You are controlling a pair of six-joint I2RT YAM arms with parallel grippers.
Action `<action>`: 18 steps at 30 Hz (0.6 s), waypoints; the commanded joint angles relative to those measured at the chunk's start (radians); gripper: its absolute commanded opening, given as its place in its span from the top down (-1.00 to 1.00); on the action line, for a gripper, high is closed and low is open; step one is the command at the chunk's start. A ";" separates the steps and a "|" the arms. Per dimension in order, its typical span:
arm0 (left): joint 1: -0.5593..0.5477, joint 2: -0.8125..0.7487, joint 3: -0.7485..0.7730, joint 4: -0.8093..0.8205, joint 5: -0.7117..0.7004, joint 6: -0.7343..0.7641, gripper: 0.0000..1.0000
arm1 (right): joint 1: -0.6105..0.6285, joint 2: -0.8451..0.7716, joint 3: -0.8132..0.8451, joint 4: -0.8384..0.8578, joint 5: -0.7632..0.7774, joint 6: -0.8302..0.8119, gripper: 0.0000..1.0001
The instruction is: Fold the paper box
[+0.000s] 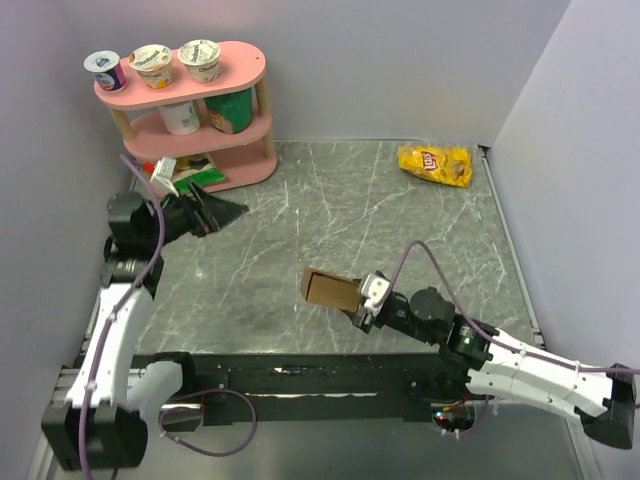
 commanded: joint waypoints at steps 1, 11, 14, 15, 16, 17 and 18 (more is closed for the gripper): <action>-0.068 -0.173 -0.100 -0.059 -0.074 0.349 -0.93 | -0.148 -0.006 0.087 -0.075 -0.233 0.167 0.11; -0.562 -0.259 -0.276 0.110 -0.163 0.582 -0.92 | -0.531 0.068 0.204 -0.128 -0.817 0.374 0.17; -0.641 -0.204 -0.248 0.119 -0.171 0.637 -0.92 | -0.574 0.106 0.238 -0.143 -0.968 0.385 0.18; -0.655 -0.193 -0.237 0.118 -0.188 0.667 -0.92 | -0.579 0.112 0.245 -0.149 -1.011 0.385 0.19; -0.673 -0.181 -0.216 0.116 -0.192 0.681 -0.92 | -0.587 0.119 0.248 -0.150 -1.035 0.389 0.19; -0.681 -0.160 -0.205 0.110 -0.195 0.694 -0.92 | -0.599 0.123 0.256 -0.152 -1.054 0.391 0.19; -0.693 -0.150 -0.196 0.109 -0.202 0.715 -0.92 | -0.604 0.126 0.262 -0.160 -1.066 0.389 0.19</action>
